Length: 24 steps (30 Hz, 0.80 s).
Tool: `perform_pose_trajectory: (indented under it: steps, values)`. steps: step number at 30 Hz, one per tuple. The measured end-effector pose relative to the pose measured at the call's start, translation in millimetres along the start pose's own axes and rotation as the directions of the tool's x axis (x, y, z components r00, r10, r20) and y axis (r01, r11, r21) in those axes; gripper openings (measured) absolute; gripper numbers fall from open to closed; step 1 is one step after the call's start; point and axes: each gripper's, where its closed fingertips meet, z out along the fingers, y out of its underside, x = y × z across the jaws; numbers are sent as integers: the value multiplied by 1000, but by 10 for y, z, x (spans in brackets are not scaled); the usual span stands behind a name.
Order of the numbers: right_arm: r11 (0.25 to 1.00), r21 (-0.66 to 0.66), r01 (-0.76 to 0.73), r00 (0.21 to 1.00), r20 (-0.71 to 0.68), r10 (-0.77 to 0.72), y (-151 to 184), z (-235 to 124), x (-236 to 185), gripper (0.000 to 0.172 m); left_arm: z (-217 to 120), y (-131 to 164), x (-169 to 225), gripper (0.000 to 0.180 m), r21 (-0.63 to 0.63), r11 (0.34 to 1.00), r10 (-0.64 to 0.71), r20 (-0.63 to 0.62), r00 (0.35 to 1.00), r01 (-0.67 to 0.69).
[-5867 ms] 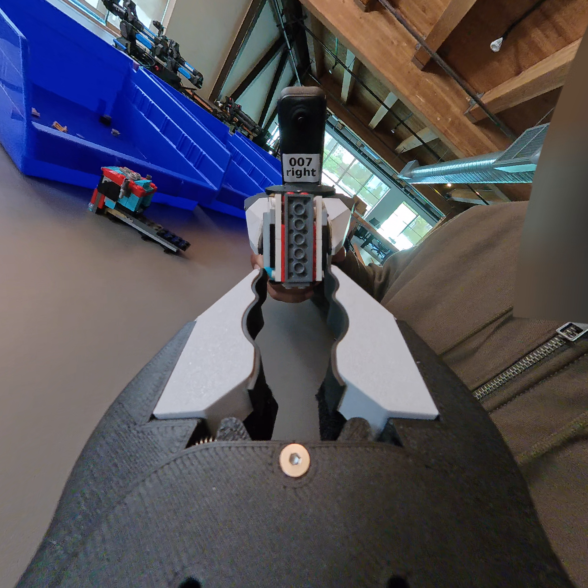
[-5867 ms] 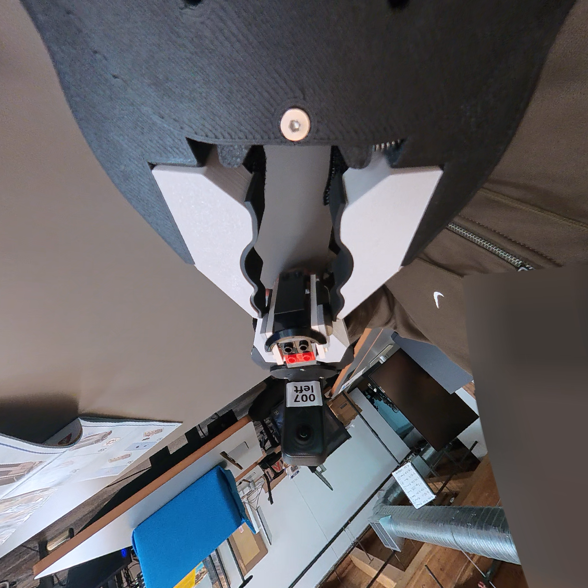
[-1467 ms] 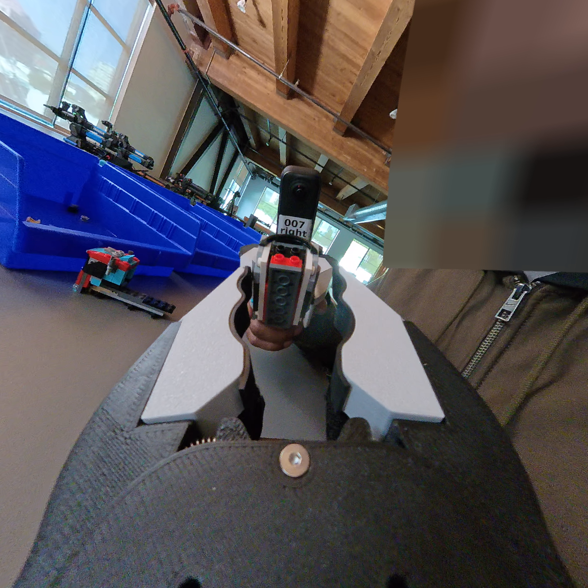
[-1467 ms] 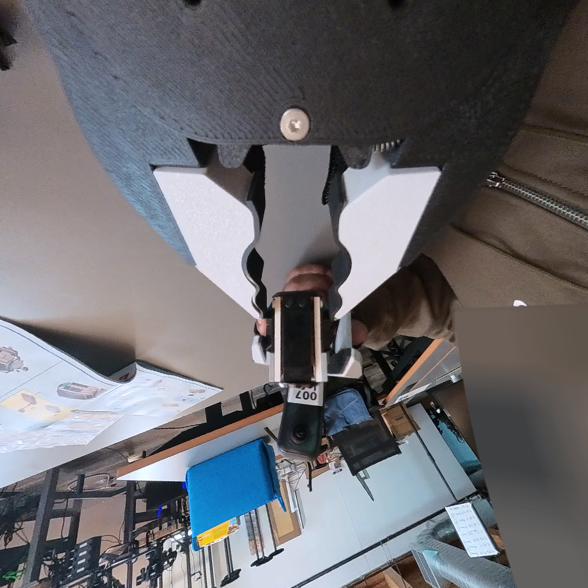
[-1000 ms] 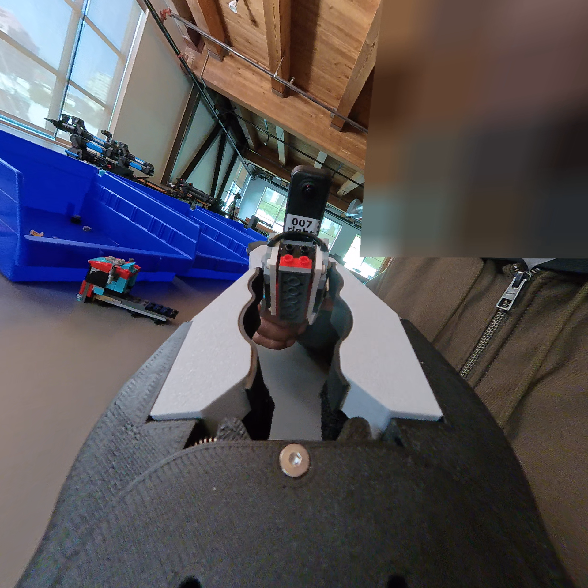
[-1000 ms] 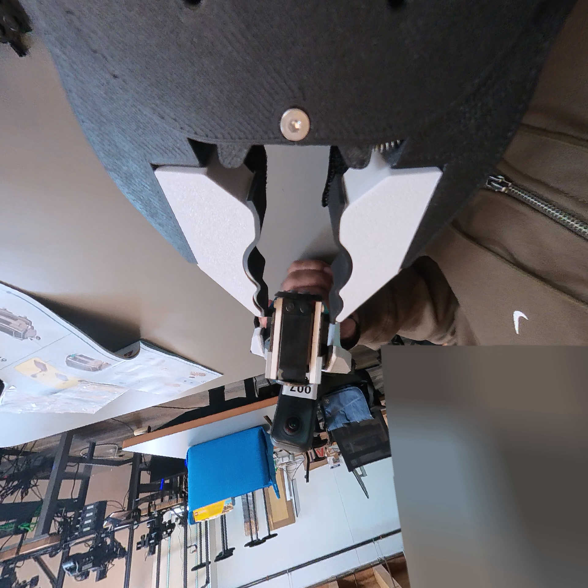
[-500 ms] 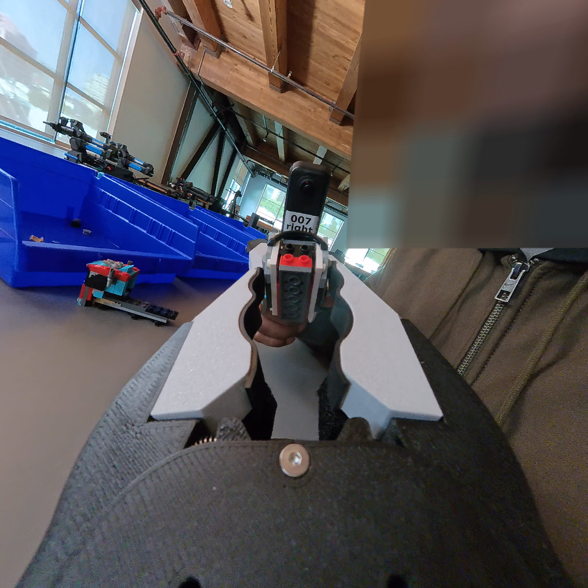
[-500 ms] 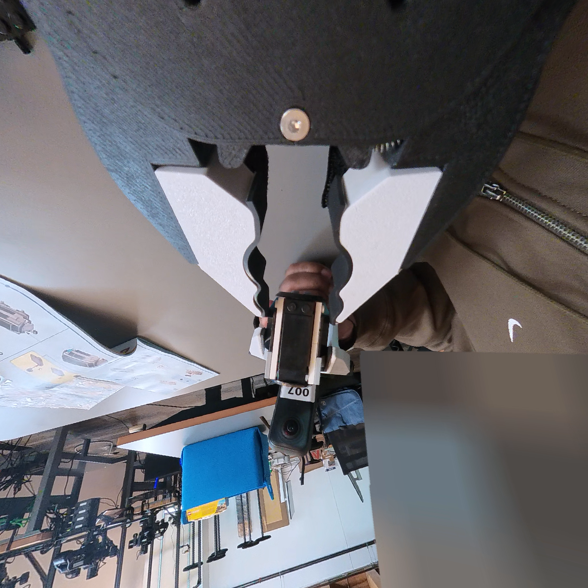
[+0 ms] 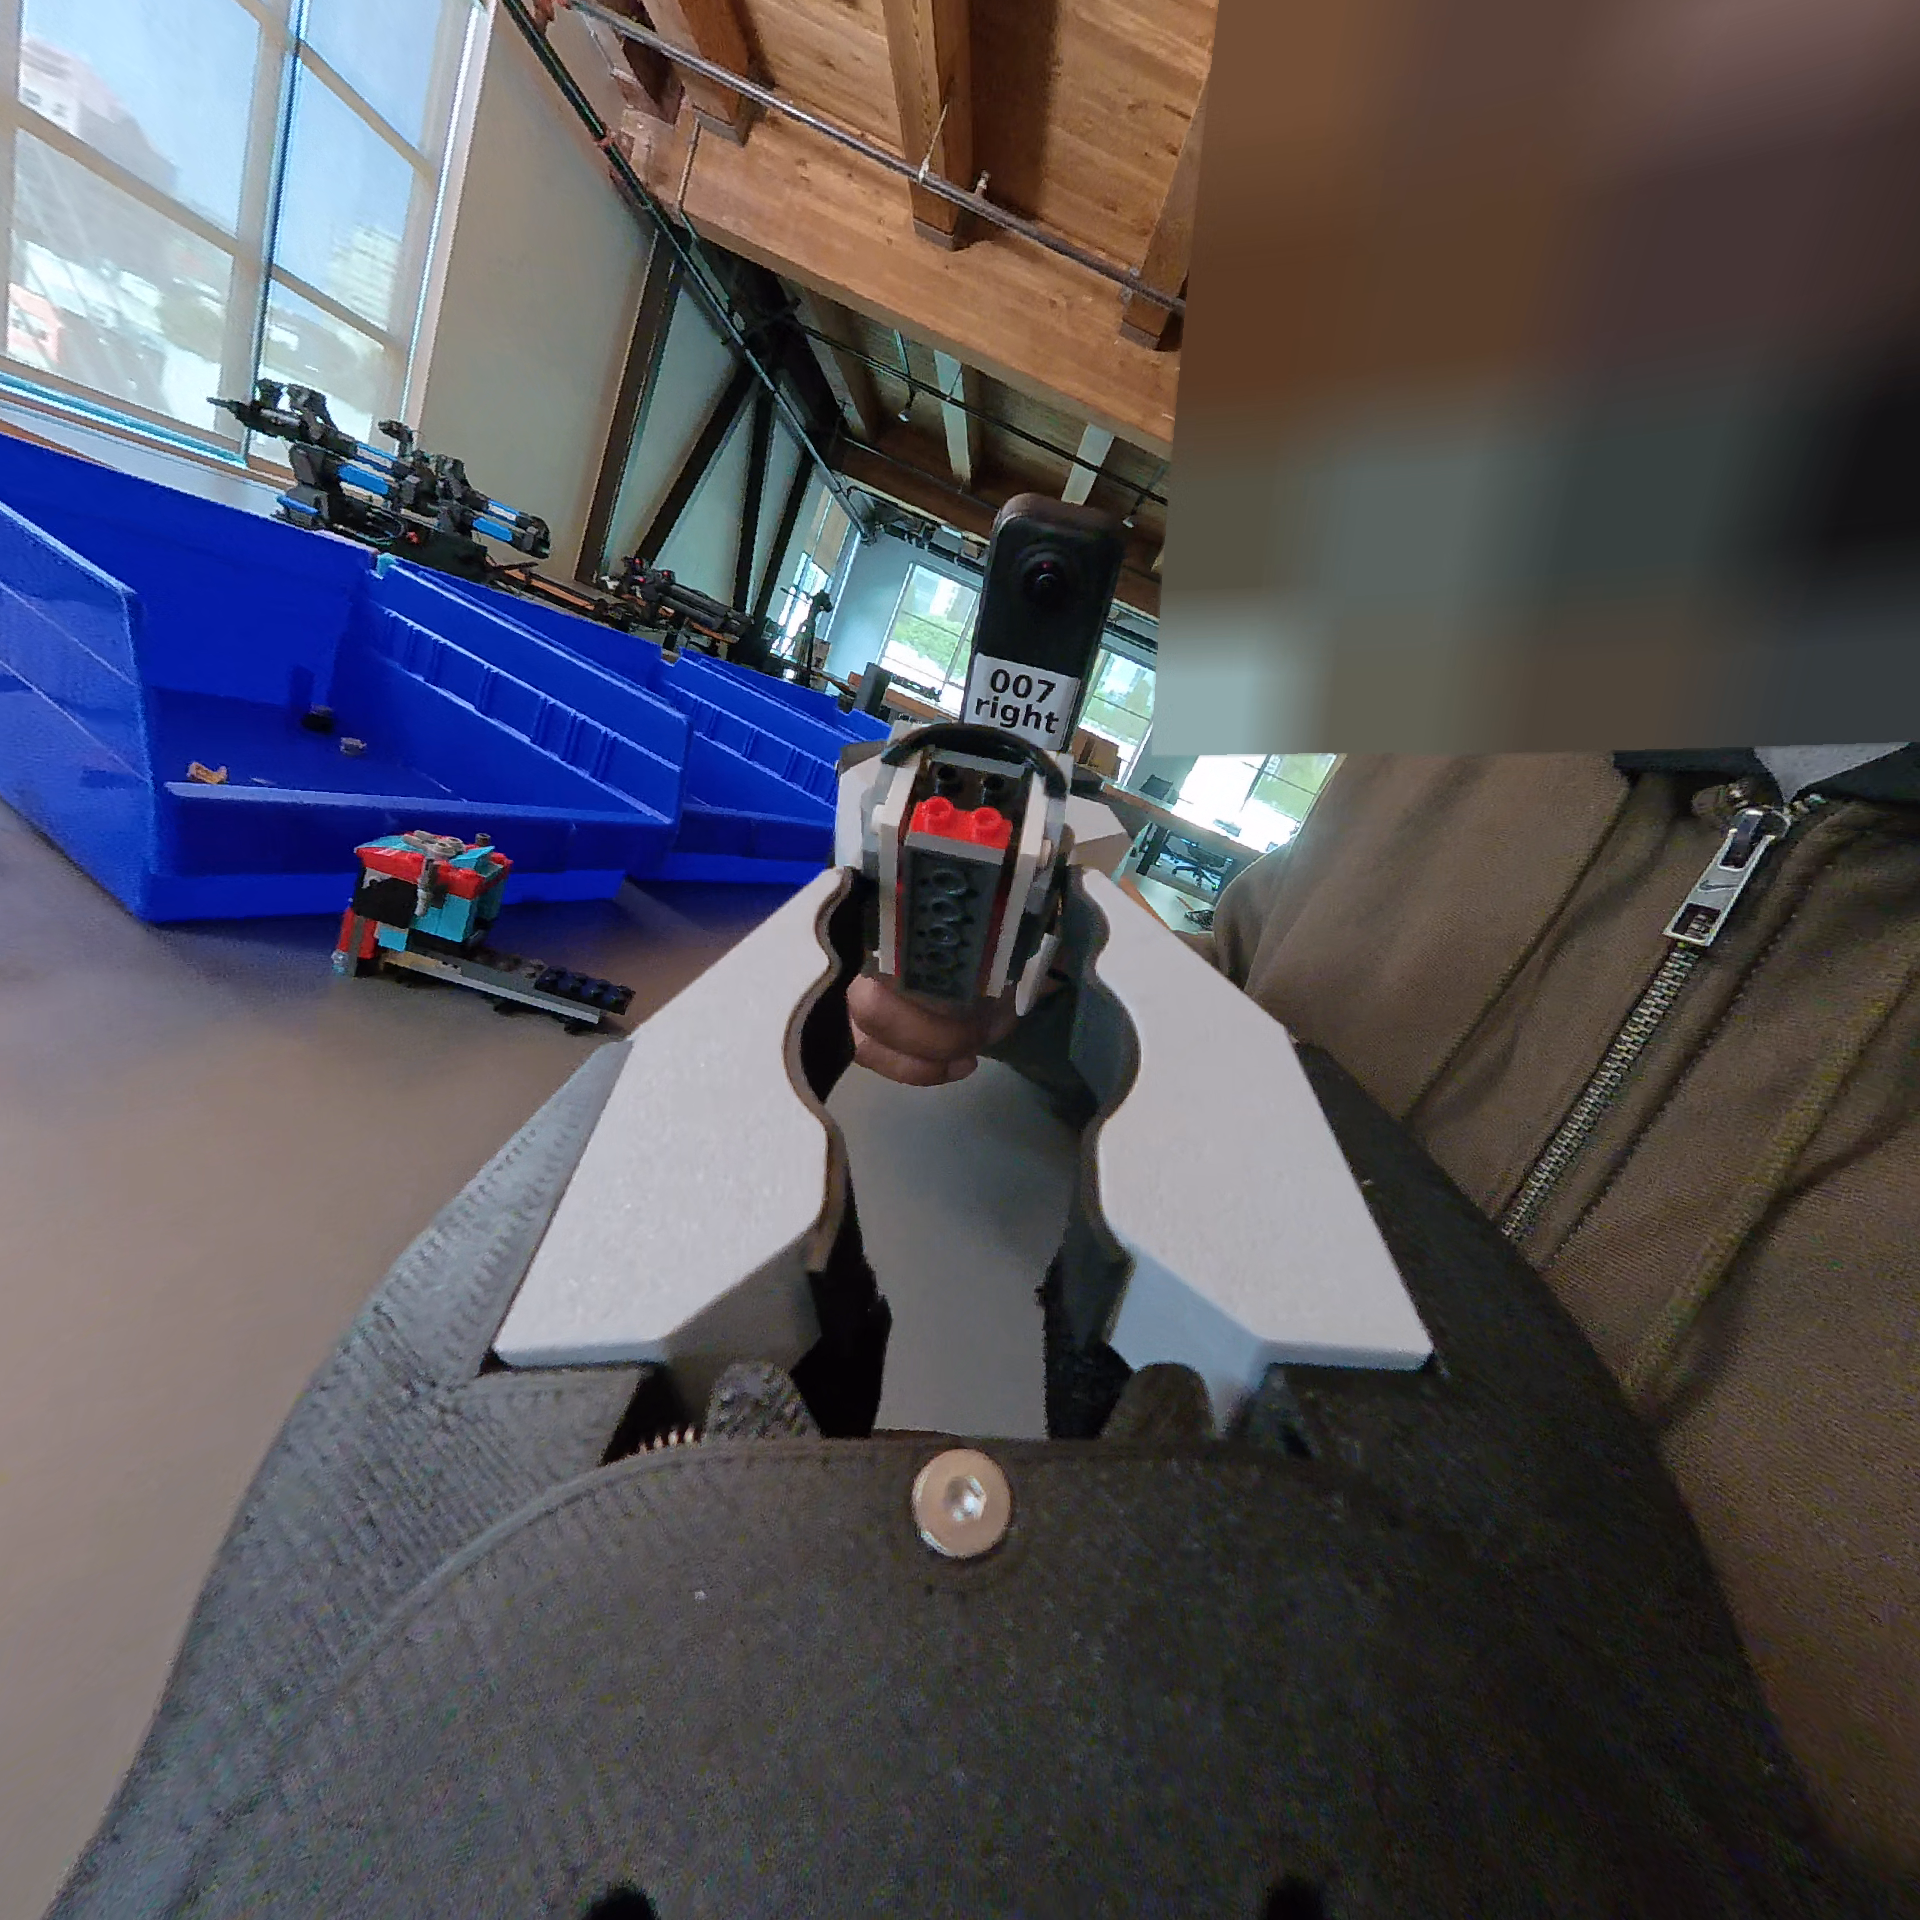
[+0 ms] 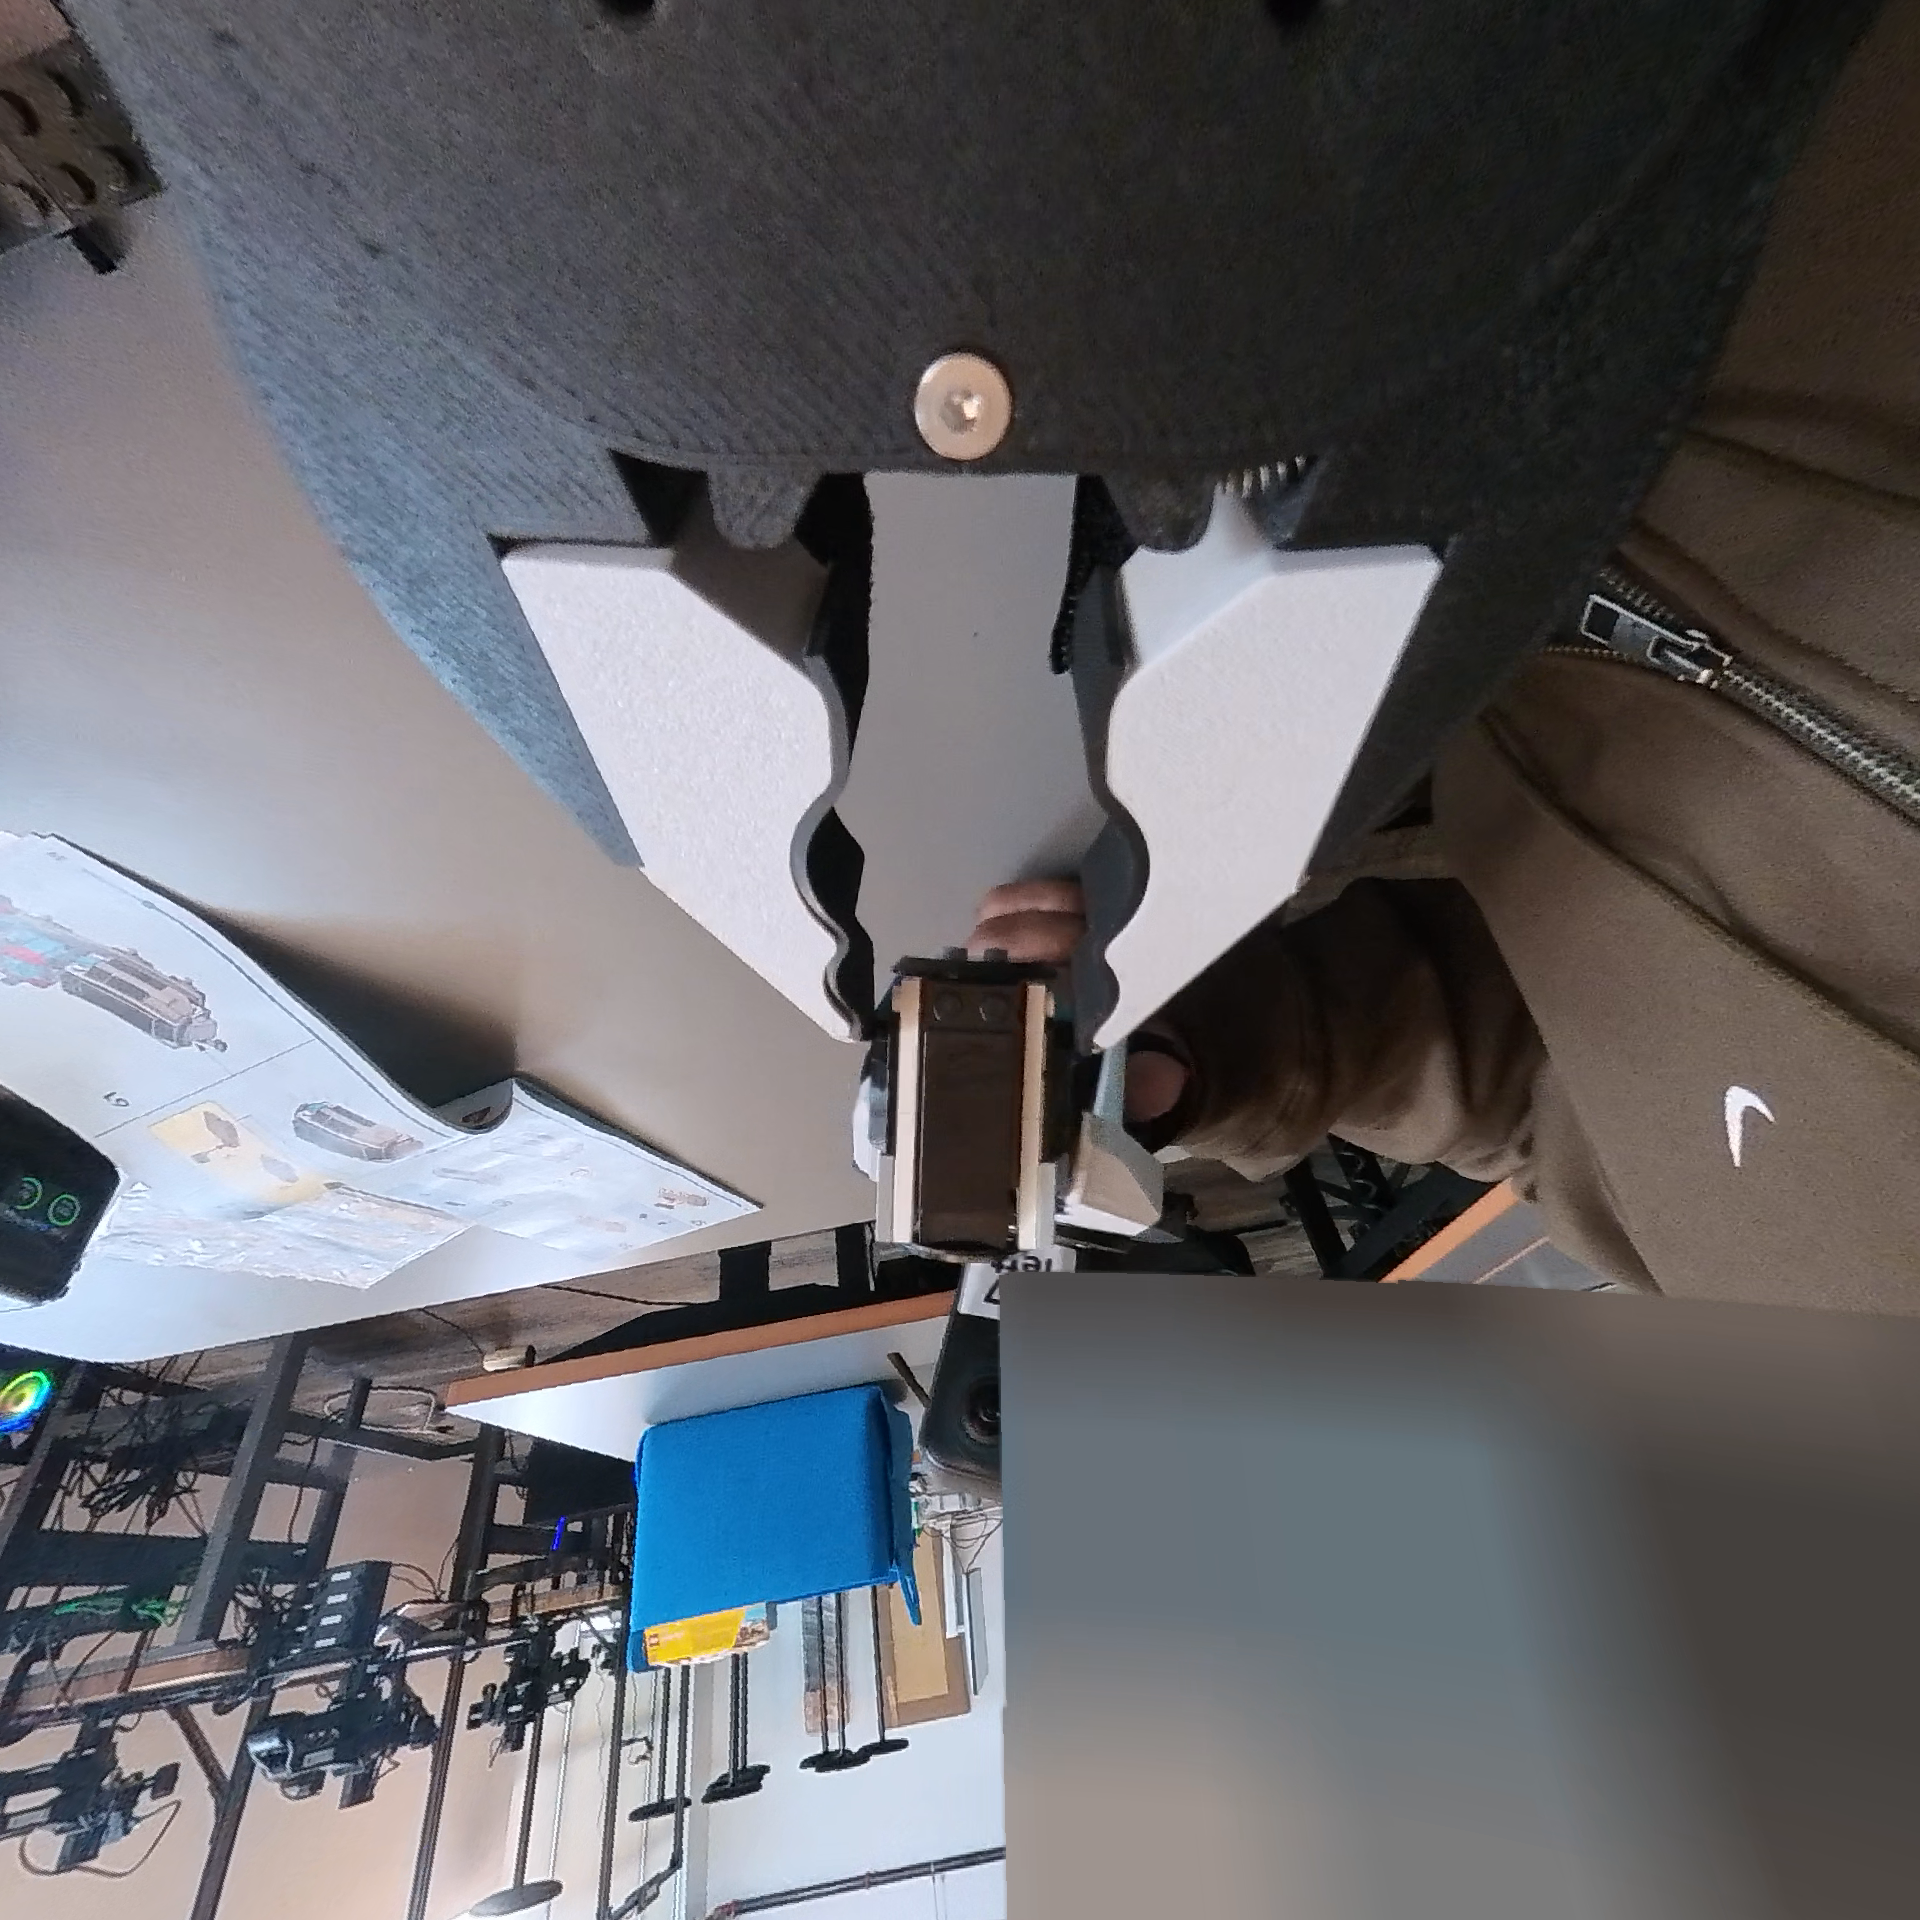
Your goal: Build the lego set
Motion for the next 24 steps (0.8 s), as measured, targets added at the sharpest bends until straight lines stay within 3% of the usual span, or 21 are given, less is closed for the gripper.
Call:
perform_pose_trajectory:
  steps: [12,19,24]
  values:
    - [1000,8,-24,1000,15,23,-20,-11,-10,41,-21,-51,5,38,33,998,53,13,998,-54]
    - [991,118,-64,998,-4,65,-232,-50,42,53,-3,-29,26,38,11,993,114,26,993,-114]
    - [990,137,-17,1000,2,17,-293,20,-60,48,29,4,45,38,-14,985,171,35,985,-171]
